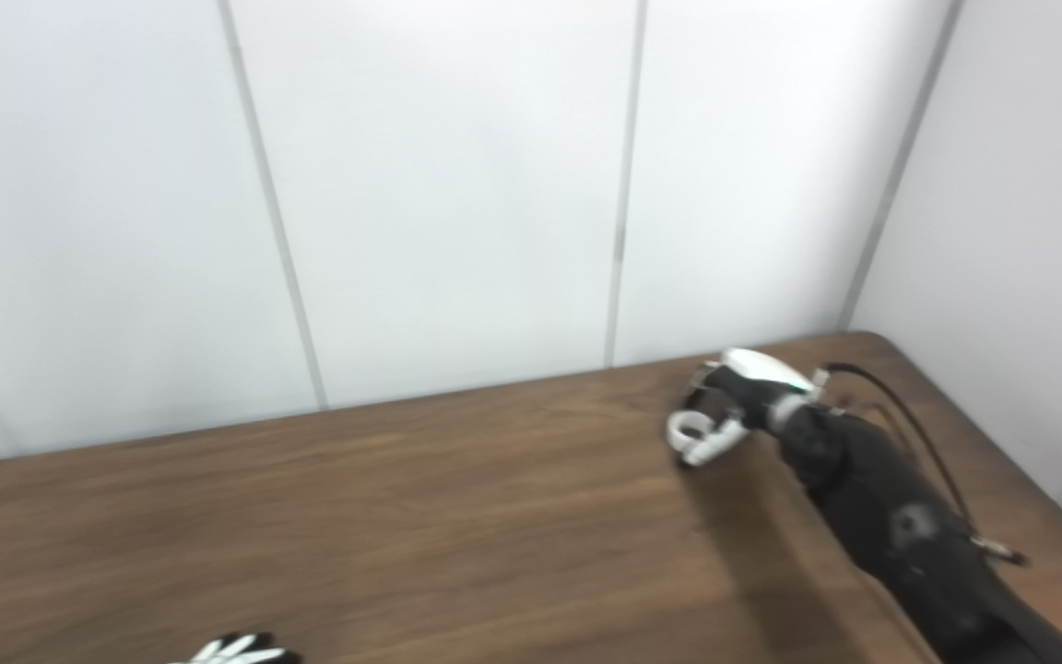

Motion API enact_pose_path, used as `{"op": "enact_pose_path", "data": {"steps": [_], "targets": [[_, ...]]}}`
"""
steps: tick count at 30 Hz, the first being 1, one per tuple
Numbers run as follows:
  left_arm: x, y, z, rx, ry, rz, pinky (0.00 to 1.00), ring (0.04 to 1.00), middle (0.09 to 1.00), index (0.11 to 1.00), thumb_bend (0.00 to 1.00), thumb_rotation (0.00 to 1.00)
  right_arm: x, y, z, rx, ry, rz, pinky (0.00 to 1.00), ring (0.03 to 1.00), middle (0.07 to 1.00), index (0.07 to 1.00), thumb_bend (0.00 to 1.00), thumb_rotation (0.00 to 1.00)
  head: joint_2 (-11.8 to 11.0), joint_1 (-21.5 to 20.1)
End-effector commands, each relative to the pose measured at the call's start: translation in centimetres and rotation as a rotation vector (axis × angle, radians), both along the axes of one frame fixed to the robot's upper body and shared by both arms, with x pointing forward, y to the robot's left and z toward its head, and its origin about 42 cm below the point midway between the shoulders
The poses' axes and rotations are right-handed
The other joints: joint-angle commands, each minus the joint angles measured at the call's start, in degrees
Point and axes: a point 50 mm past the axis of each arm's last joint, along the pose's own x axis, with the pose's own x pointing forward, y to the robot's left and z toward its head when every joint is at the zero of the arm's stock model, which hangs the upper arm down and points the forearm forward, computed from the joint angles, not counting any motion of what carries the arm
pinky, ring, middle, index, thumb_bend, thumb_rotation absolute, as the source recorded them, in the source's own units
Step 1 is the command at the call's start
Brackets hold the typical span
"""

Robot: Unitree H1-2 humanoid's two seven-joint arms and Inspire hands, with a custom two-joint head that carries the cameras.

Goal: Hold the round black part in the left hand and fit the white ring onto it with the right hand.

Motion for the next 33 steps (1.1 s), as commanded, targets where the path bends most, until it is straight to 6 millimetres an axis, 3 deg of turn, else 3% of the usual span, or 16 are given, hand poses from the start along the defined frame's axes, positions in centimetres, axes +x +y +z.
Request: {"op": "enact_pose_path", "data": {"steps": [1,11,12,13,15,33], "targets": [[0.2,0.2,1.5,-0.004,-0.059,-0.010,1.00,0.944,0.829,0.481,0.52,0.04,-0.5,1.2,-1.2,-0.004,-0.003,0.040,0.86,0.986,0.937,0.613,0.93,0.14,0.2,-0.1],[0.3,0.4,1.7,-0.003,-0.060,-0.011,1.00,0.943,0.828,0.481,0.52,0.04,-1.9,1.4,-3.3,-0.023,-0.037,0.037,0.81,0.958,0.919,0.578,0.87,0.07,0.8,-0.1],[0.3,0.4,1.7,-0.002,-0.060,-0.011,1.00,0.943,0.828,0.481,0.52,0.04,-1.9,1.4,-3.4,-0.024,-0.054,0.040,0.81,0.953,0.914,0.535,0.70,0.10,0.8,-0.1],[0.4,0.4,1.7,-0.002,-0.060,-0.011,1.00,0.942,0.828,0.481,0.52,0.04,-2.0,1.4,-3.5,-0.024,-0.067,0.042,0.80,0.945,0.904,0.507,0.60,0.12,0.8,-0.1],[0.4,0.4,1.7,-0.005,-0.062,-0.011,1.00,0.942,0.825,0.481,0.52,0.04,-2.1,1.4,-3.5,-0.013,-0.102,0.046,0.80,0.931,0.884,0.487,0.54,0.12,0.8,-0.1],[0.6,0.3,1.3,-0.005,-0.062,-0.010,1.00,0.942,0.824,0.481,0.52,0.04,-2.2,1.5,-3.8,-0.005,-0.133,0.056,0.80,0.908,0.853,0.476,0.52,0.12,0.2,0.3]]}}
